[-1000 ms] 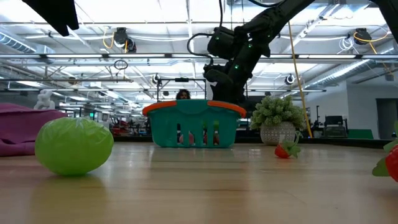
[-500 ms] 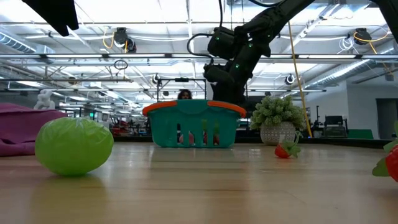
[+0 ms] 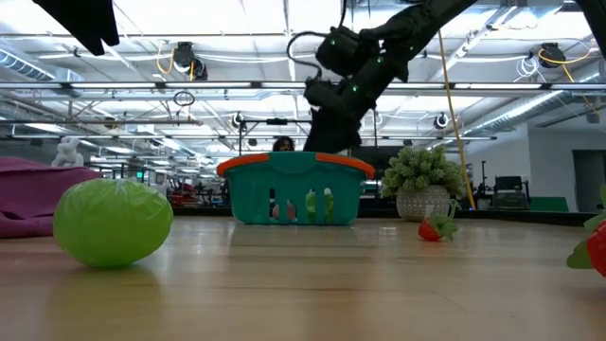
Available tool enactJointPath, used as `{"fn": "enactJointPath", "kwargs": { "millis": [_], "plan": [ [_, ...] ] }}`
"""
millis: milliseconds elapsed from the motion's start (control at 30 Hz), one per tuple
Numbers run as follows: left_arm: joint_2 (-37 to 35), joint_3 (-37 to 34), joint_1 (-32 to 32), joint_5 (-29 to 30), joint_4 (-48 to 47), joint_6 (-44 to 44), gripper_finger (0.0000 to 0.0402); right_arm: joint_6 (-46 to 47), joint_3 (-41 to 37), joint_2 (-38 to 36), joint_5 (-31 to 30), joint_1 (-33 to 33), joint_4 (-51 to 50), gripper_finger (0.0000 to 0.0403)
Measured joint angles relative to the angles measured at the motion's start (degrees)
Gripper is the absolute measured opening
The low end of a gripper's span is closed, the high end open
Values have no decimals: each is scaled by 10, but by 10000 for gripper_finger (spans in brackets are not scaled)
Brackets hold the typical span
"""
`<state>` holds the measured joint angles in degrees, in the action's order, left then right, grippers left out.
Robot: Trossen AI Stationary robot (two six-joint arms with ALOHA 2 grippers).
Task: Pick and placing Produce into tupperware
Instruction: Put the top red strawberry into the blue basket
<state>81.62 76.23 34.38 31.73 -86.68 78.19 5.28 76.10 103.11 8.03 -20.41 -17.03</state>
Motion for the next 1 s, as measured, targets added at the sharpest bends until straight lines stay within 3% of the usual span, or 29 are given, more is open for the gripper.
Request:
{"fn": "enactJointPath", "kwargs": {
  "millis": [200, 400, 700, 1000],
  "plan": [
    [0, 0, 0, -2, 0, 0, 308, 3, 4, -59, 34, 29, 2, 192],
    [0, 0, 0, -2, 2, 1, 308, 45, 4, -130, 79, 131, -91, 192],
    [0, 0, 0, -2, 22, 1, 308, 185, -21, -132, -42, 319, -195, 192],
    [0, 0, 0, -2, 74, -30, 308, 328, -150, -132, -50, 357, -192, 192]
  ]
}}
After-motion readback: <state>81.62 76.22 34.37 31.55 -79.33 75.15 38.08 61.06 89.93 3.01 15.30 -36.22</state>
